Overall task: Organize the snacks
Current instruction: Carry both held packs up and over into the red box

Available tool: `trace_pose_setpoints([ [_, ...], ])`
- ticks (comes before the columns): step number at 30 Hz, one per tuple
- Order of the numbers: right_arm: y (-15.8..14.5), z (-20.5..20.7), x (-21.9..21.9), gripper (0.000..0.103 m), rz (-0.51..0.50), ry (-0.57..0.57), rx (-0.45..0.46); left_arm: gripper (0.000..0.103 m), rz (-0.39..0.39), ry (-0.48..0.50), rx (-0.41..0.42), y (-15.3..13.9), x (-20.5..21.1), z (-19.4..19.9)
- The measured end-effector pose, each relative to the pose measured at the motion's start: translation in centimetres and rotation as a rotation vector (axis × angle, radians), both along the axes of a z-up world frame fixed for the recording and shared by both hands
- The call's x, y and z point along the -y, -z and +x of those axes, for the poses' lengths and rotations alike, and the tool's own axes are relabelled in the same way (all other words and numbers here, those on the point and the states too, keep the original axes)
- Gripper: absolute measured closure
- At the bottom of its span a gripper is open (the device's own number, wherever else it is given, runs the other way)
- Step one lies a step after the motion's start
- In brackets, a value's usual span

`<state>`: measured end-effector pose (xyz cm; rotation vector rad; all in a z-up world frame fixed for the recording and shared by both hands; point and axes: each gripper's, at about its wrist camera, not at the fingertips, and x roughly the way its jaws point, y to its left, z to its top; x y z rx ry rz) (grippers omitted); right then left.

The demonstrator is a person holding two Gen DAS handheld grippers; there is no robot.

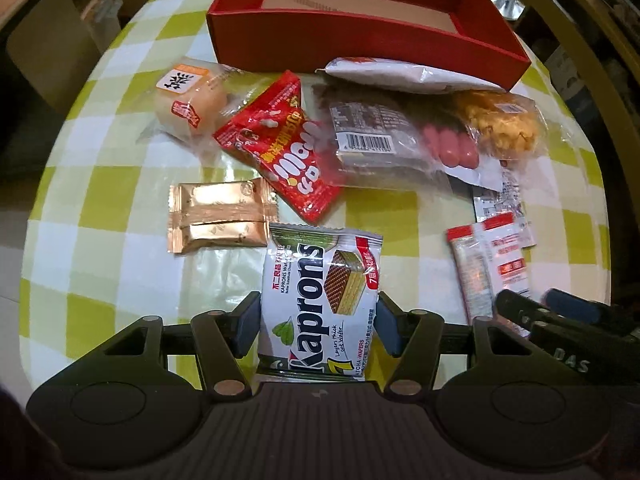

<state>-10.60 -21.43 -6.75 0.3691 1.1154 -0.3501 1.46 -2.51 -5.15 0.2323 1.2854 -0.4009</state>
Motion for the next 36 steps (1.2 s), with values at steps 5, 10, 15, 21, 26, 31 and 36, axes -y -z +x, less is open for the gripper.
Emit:
trace_pose_setpoints([
  [5,-0.1,1.3,-3.3,0.014,-0.066,-0.158,-0.014,0.037,0.013,-0.004,-0.002,0.0,-0.2,-0.2],
  [10,2.4,2.5,-5.9,0.032,-0.161,-0.267,-0.091,0.037,0.009,0.032,0.02,0.0,-1.1,-0.4],
  [15,1.5,2.2,-4.4,0.048,-0.107,-0.216,-0.079,0.037,0.016,0.023,-0.03,1.2,-2.0,1.9],
  [21,-0.7,1.7,-5.1,0.05,-0.102,-0.188,-0.018,0.037,-0.018,0.05,0.012,-0.8,-1.2,2.2],
  [26,-3.8,3.0,-5.2,0.05,-0.082,-0.194,0.101,0.037,-0.061,0.019,0.018,-2.5,-1.2,2.9],
  [31,-5.1,5.9,-3.4,0.05,-0.042,-0.163,0.18,0.037,-0.08,-0.015,0.062,-3.8,0.6,5.2],
  [36,-6.2,8.2,-0.7,0.05,-0.035,-0.12,0.219,0.037,-0.052,-0.037,0.089,-3.8,2.7,7.4],
])
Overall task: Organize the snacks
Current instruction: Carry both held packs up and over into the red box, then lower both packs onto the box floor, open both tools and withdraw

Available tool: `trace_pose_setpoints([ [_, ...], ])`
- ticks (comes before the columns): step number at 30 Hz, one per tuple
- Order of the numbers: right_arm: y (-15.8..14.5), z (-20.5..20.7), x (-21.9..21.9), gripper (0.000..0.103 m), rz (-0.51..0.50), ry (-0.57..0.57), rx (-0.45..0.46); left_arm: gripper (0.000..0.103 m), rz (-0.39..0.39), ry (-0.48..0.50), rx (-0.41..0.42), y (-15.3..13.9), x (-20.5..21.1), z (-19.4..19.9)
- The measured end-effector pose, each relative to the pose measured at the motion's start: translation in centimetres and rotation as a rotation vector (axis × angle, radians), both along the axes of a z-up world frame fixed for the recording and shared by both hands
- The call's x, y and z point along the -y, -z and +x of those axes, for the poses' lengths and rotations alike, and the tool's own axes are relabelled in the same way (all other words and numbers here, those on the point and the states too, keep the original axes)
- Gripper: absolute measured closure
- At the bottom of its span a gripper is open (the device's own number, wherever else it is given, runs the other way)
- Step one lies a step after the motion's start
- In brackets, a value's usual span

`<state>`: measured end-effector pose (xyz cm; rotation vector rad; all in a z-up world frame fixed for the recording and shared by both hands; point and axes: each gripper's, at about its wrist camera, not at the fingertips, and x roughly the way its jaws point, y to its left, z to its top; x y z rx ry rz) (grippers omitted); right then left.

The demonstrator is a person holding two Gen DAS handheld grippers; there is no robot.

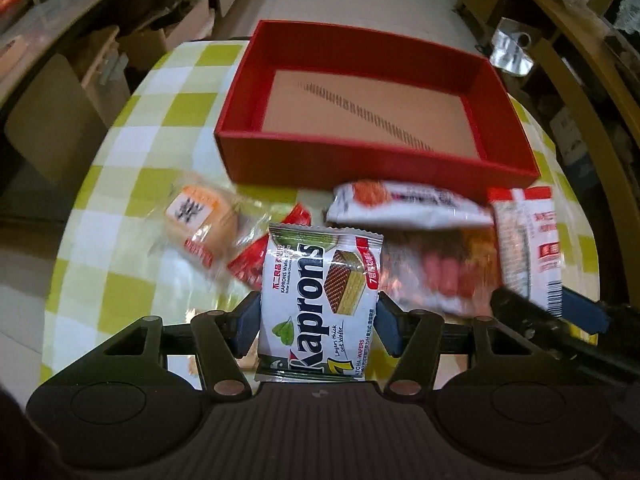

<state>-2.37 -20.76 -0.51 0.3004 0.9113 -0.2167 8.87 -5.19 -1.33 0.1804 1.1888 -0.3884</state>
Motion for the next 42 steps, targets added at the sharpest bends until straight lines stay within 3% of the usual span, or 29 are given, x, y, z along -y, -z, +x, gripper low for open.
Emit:
trace_pose_setpoints([
  [7,-1.4,3.5,2.2,0.05,-0.016,0.014,0.038,0.037,0.015,0.019,0.048,-0.6,3.2,2.1],
  [21,-0.4,9.9,5.7,0.05,-0.023,0.053,0.054,0.037,0.034,0.006,0.111,-0.6,7.4,8.5],
  [42,5.2,15.1,7.6,0.05,-0.002,0.065,0.007,0.037,0.111,-0.028,0.099,3.7,8.7,12.5],
])
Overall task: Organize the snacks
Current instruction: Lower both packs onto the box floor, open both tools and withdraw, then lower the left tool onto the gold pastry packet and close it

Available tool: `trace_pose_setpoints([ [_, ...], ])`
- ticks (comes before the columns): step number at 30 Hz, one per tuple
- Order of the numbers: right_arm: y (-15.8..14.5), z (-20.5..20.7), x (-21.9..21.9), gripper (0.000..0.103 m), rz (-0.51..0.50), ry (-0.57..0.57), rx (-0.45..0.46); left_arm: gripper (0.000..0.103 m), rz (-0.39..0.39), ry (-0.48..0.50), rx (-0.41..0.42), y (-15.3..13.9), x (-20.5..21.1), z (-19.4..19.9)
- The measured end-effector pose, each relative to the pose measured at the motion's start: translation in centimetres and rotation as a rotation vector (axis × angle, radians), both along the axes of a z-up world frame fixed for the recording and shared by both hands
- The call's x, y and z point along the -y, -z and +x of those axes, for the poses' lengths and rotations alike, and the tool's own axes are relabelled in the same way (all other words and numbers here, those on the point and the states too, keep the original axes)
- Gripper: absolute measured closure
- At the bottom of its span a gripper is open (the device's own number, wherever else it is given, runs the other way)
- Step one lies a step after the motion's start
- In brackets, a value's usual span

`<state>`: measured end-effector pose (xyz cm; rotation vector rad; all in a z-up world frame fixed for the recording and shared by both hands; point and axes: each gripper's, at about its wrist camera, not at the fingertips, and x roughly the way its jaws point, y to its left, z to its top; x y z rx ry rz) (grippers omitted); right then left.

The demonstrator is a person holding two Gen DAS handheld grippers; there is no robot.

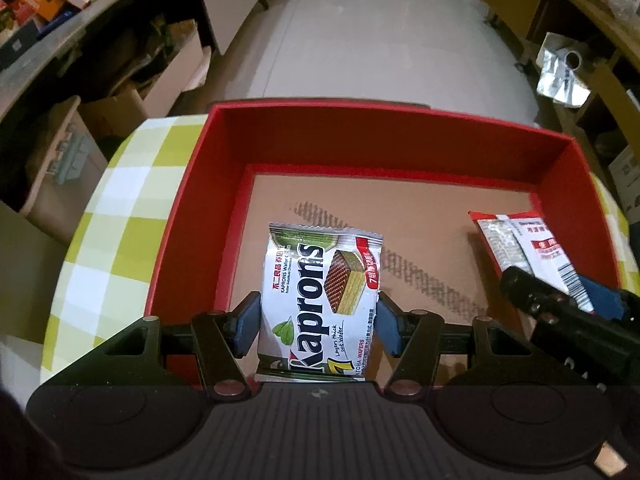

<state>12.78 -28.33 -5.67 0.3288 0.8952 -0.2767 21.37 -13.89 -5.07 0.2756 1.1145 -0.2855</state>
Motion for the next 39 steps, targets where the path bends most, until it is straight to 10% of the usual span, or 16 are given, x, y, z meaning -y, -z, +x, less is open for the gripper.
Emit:
trace_pose_setpoints([
  [15,-0.7,0.1,0.2,0.05,-0.011,-0.01,0.031,0.013,0.024,-0.004,0.005,0.0,0.2,-0.4],
  [39,-7.0,-6.9,-4.7,0.049,-0.067,-0.052,0.075,0.01,-0.04,0.045,0.054,-5.2,-4.0,-7.0],
])
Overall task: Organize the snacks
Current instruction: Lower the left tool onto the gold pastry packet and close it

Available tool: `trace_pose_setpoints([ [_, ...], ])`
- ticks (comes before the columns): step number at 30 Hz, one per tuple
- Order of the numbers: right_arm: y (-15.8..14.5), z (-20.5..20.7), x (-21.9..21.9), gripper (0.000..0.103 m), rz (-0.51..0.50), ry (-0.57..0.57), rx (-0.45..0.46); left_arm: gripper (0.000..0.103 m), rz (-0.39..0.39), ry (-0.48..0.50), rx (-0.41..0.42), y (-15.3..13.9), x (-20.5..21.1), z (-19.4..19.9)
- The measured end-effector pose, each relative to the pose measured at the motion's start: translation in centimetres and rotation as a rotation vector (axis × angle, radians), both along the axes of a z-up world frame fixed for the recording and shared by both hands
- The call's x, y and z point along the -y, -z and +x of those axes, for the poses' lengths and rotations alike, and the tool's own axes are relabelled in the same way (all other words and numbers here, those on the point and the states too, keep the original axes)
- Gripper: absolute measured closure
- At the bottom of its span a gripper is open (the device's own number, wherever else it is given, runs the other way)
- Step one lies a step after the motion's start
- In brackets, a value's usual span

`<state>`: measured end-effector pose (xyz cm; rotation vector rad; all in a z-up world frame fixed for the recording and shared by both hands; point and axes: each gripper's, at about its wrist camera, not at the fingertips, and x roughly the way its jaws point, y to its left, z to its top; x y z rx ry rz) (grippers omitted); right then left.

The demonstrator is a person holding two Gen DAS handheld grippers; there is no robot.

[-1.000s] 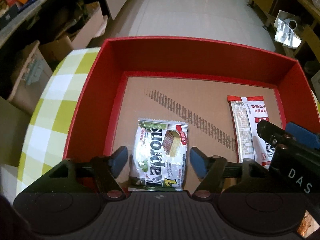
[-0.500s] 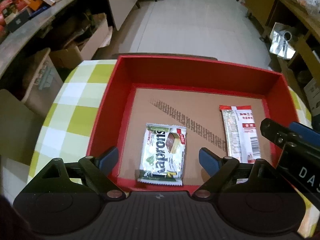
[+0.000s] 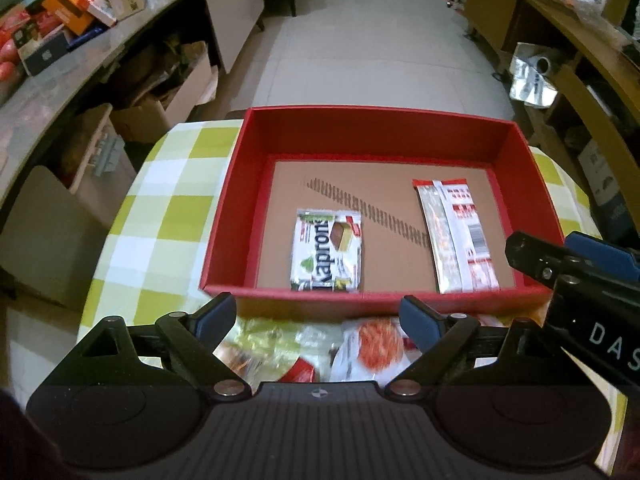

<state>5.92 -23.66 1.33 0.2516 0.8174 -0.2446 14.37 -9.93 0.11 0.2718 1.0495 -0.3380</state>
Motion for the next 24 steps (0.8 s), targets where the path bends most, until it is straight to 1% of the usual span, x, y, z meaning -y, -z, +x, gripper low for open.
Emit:
trace_pose_setpoints([
  [5,0.0,-1.3,-1.4,0.048,-0.006,-0.036,-0.01,0.008,-0.019,-0.021,-0.024,-0.1,-2.6,-1.0],
  [10,0.4,-1.9,-3.3,0.048,-0.001,-0.081,-0.036,0.008,-0.004,-0.055,-0.068,1.0,-5.1,-1.5],
  [15,1.0,-2.5,-4.5,0.048,0.0,-0.12,-0.065,0.008,0.002,-0.078,-0.131,2.4,-7.3,-2.1],
  [17,1.3,-2.7,-4.6,0.048,0.005,-0.121,-0.086,0.008,-0.002,-0.092,-0.164,3.0,-8.1,-2.3],
  [20,1.9,-3.0,-4.4,0.044,0.03,-0.123,-0.117,0.008,-0.024,-0.112,-0.204,3.6,-9.2,-2.6],
  [22,2.3,-3.2,-4.2,0.044,0.043,-0.122,-0.138,0.008,-0.016,-0.112,-0.209,4.0,-9.6,-2.8],
  [24,2.4,-3.4,-4.1,0.044,0.047,-0.126,-0.141,0.008,-0.001,-0.089,-0.208,4.4,-9.7,-3.0],
])
